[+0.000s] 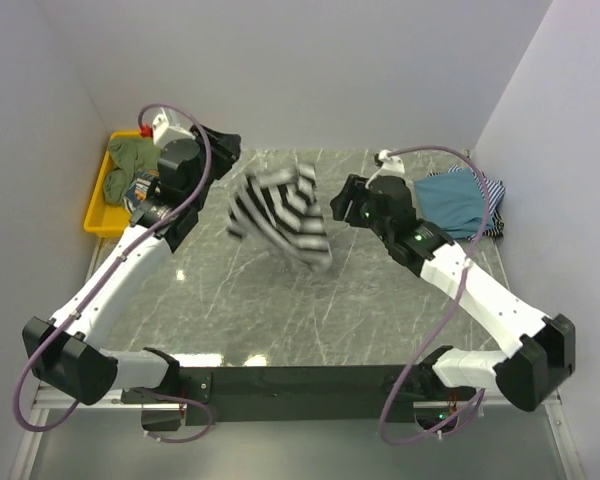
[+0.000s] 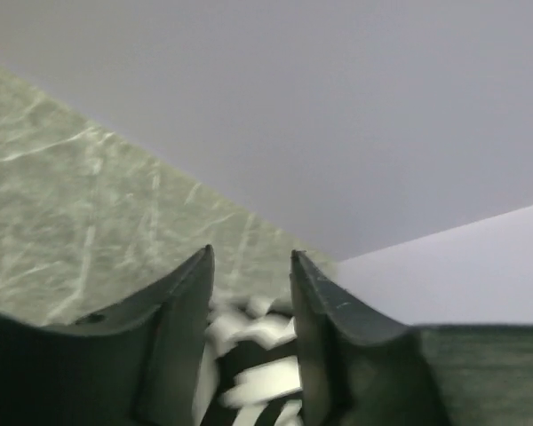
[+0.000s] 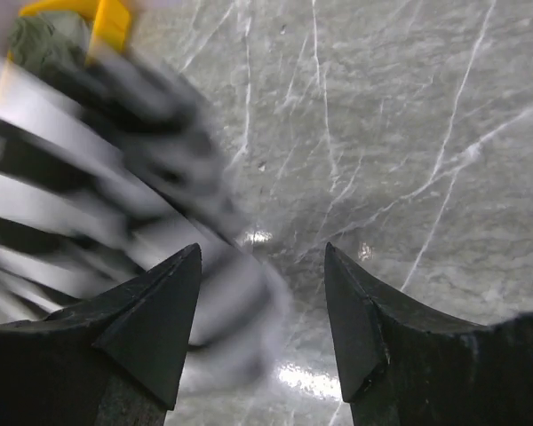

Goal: Fold and stack the tank tops
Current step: Move the tank top to the center of the board, then flatten the tank top out

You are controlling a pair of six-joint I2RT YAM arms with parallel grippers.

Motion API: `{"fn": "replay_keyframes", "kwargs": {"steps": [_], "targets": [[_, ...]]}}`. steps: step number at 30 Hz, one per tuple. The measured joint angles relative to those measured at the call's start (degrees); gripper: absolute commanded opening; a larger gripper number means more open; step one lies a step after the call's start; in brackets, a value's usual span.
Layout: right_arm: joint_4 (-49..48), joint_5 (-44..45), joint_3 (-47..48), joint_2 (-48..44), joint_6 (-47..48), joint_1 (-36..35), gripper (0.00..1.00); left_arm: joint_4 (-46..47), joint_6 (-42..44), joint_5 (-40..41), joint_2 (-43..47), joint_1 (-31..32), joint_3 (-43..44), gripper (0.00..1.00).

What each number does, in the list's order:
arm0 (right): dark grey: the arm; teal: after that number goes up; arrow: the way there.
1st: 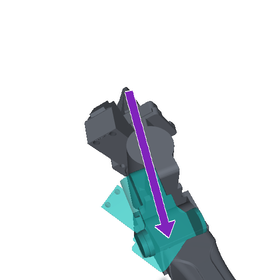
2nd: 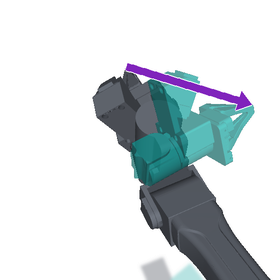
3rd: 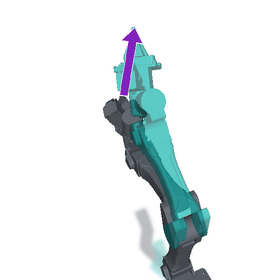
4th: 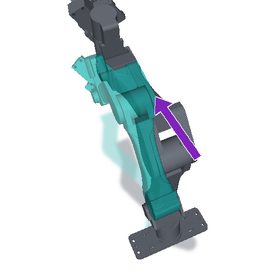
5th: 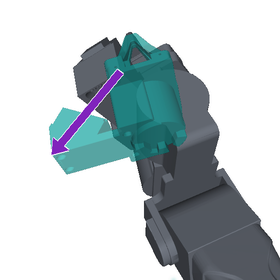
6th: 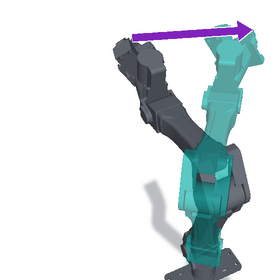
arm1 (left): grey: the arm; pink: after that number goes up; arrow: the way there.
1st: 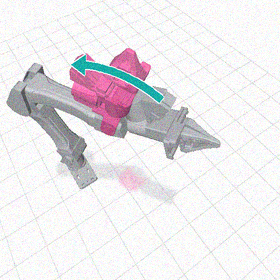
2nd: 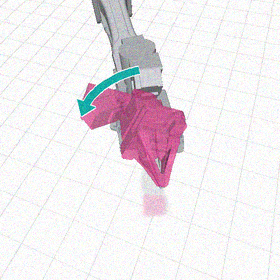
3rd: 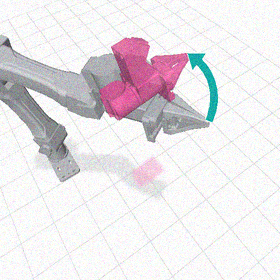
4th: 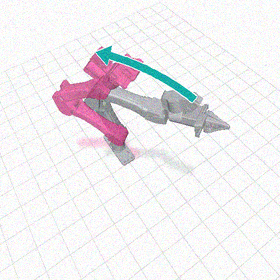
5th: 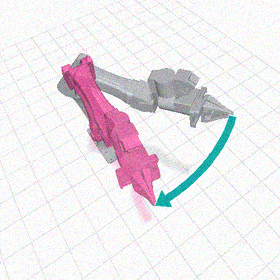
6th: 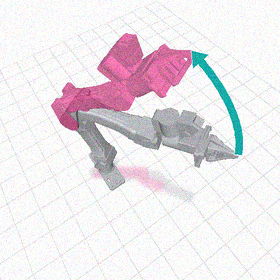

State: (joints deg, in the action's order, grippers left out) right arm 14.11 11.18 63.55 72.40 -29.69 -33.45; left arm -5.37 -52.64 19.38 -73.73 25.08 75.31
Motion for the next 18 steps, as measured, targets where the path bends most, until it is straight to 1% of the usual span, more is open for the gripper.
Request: {"fn": "replay_keyframes", "kwargs": {"steps": [1, 2, 4, 6, 9, 12, 14, 16, 17, 18], "targets": [[-0.04, 0.39, -0.92, -1.40, -0.17, 0.00, 0.65, -0.13, -0.72, -0.13, -0.02, -0.13, -0.94, 0.54], [-0.44, 0.66, -2.29, -2.62, -0.46, 0.00, 0.65, 0.39, -1.36, -0.48, 0.00, -0.26, -2.78, 0.58], [-0.28, 0.87, -5.16, -4.24, -0.98, 0.00, 0.65, 0.76, -2.51, -1.84, 0.33, -0.22, -8.00, 0.59], [-0.57, 0.57, -9.35, -5.57, -1.75, -0.09, 0.65, 0.48, -3.17, -3.30, 0.57, 0.24, -13.51, 0.58], [0.00, 0.04, -16.20, -6.88, -3.34, -1.46, 0.65, -2.23, -4.00, -5.18, 0.92, 1.11, -21.62, 0.53], [1.29, 0.42, -22.43, -8.92, -5.66, -6.32, 0.65, -6.21, -4.28, -6.51, 3.78, 1.55, -28.46, 0.50], [2.23, 1.07, -25.86, -10.91, -7.98, -10.56, 0.65, -8.37, -4.85, -7.52, 8.66, 1.66, -34.27, 0.50], [3.06, 1.73, -28.65, -13.35, -10.56, -14.19, 0.64, -9.38, -5.22, -7.76, 11.06, 1.66, -37.07, 0.49], [3.54, 1.92, -30.10, -14.93, -12.17, -16.02, 0.64, -9.84, -5.31, -8.07, 12.04, 1.70, -38.58, 0.44], [4.02, 2.19, -31.39, -16.26, -13.68, -17.57, 0.64, -10.21, -5.35, -8.63, 12.33, 1.70, -39.80, 0.43]]}}
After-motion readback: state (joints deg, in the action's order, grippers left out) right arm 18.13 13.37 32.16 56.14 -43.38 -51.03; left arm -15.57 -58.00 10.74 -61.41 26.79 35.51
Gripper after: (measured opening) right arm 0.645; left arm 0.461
